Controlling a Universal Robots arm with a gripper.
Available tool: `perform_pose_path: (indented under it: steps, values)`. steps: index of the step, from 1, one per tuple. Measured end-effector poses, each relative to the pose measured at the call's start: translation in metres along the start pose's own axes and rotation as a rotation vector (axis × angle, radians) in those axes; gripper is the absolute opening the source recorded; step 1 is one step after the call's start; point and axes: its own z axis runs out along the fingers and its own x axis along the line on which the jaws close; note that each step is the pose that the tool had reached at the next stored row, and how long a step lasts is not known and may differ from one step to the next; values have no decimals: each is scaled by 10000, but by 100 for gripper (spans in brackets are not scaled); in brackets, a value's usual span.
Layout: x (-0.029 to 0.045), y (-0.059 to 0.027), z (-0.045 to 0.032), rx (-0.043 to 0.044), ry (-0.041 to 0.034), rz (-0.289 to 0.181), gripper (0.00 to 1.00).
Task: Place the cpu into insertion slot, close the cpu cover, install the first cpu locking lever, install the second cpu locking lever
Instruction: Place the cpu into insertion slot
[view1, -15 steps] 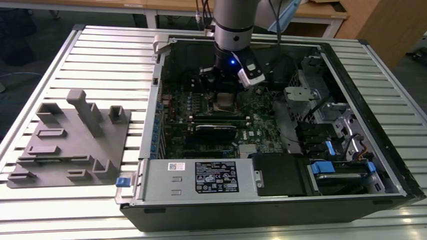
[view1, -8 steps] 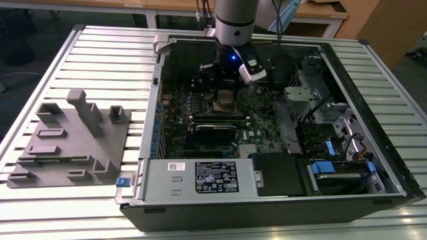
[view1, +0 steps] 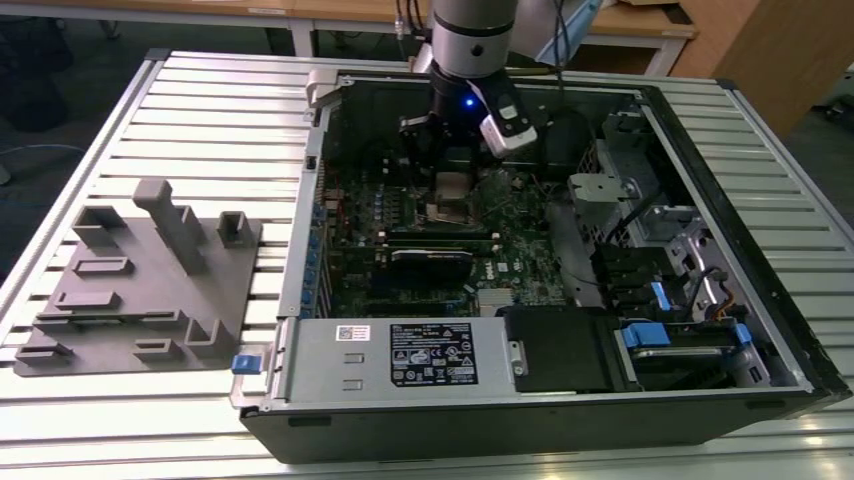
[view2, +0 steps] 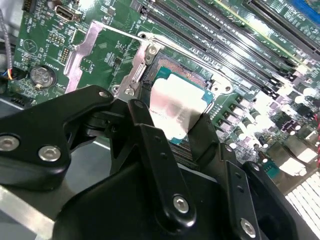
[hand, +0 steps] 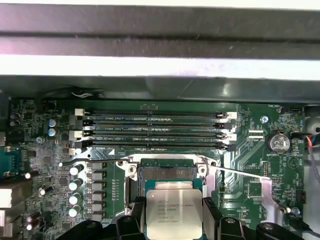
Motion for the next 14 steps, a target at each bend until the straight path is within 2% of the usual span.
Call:
perform_pose_path:
  steps: [5, 14]
  values:
    - [-1, 0, -6, 4, -1, 163, 54]
    - [0, 0, -5, 63, -3, 1776, 54]
